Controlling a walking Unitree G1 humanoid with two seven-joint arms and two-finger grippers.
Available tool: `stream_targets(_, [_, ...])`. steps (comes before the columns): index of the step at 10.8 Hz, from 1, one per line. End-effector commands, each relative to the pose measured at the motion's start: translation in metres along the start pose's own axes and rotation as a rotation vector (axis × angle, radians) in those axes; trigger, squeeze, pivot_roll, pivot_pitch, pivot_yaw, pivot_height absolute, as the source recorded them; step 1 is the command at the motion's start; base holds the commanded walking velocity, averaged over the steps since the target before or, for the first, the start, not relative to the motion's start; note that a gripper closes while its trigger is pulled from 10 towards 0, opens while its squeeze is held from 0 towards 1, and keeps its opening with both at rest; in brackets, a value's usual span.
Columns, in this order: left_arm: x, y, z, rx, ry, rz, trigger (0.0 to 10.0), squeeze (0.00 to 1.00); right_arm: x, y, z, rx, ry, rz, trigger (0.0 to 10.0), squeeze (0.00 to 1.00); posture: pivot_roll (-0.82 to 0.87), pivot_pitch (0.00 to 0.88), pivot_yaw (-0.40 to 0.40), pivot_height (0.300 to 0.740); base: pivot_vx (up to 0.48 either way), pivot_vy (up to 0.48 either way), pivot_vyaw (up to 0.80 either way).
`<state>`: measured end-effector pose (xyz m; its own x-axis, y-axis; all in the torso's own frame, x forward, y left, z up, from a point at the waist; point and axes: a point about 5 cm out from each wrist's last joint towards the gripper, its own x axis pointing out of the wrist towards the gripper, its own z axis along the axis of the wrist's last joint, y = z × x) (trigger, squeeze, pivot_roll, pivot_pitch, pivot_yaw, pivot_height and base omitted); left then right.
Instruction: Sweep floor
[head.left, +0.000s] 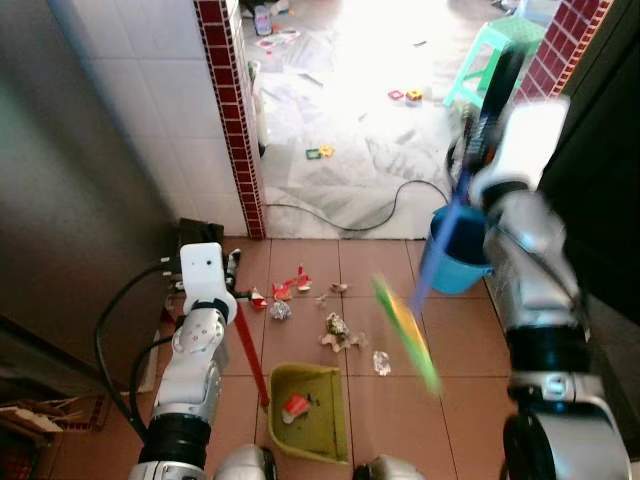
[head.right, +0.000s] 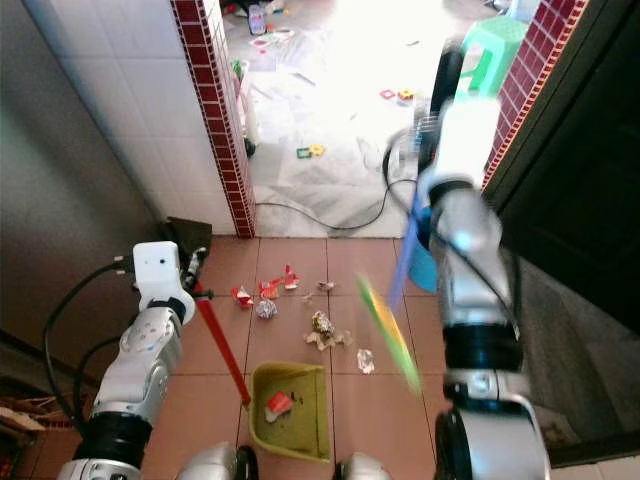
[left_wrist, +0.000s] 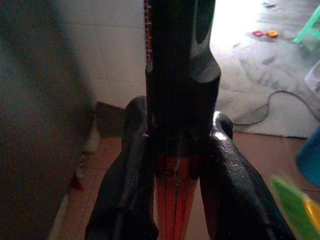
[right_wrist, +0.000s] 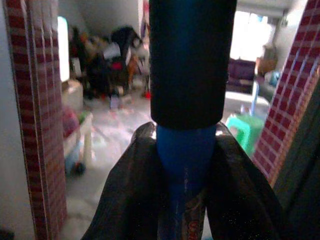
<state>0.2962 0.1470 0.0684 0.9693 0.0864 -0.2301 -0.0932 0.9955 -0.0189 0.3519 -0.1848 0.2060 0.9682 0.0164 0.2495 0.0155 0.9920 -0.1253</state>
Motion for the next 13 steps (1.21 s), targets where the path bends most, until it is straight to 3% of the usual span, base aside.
stream_targets(1, [0.000, 0.006, 0.000, 0.053, 0.016, 0.041, 10.0, 0.00, 0.001, 0.004, 0.005, -0.009, -0.047, 0.006, 10.0, 0.00, -0.05, 0.068, 0.038, 0.740, 0.000, 0.000, 0.00])
stream_targets(3, [0.001, 0.000, 0.003, 0.046, 0.010, 0.025, 10.0, 0.00, -0.007, 0.006, -0.022, 0.002, 0.052, -0.008, 10.0, 0.00, -0.05, 0.077, 0.047, 0.740, 0.000, 0.000, 0.00])
stream_targets(4, [0.001, -0.002, 0.003, 0.054, 0.014, 0.019, 10.0, 0.00, -0.010, 0.013, -0.035, 0.116, 0.136, -0.006, 10.0, 0.00, -0.04, 0.084, 0.053, 0.740, 0.000, 0.000, 0.00])
stream_targets(5, [0.001, -0.001, 0.004, 0.061, 0.015, 0.024, 10.0, 0.00, -0.010, 0.025, -0.037, 0.271, 0.180, 0.031, 10.0, 0.00, -0.04, 0.086, 0.055, 0.740, 0.000, 0.000, 0.00])
stream_targets(7, [0.003, -0.001, 0.003, 0.070, 0.018, 0.034, 10.0, 0.00, -0.002, 0.038, -0.011, 0.355, 0.101, 0.138, 10.0, 0.00, -0.04, 0.087, 0.055, 0.740, 0.000, 0.000, 0.00])
stream_targets(9, [0.003, -0.003, 0.003, 0.070, 0.020, 0.037, 10.0, 0.00, 0.006, 0.039, 0.016, 0.279, 0.009, 0.247, 10.0, 0.00, -0.05, 0.084, 0.047, 0.740, 0.000, 0.000, 0.00])
stream_targets(11, [0.003, -0.001, 0.001, 0.075, 0.029, 0.051, 10.0, 0.00, 0.010, 0.033, 0.029, 0.260, -0.030, 0.270, 10.0, 0.00, -0.05, 0.080, 0.042, 0.740, 0.000, 0.000, 0.00])
stream_targets(13, [0.004, 0.001, 0.000, 0.083, 0.035, 0.061, 10.0, 0.00, 0.014, 0.031, 0.053, 0.211, -0.139, 0.286, 10.0, 0.00, -0.06, 0.075, 0.041, 0.740, 0.000, 0.000, 0.00])
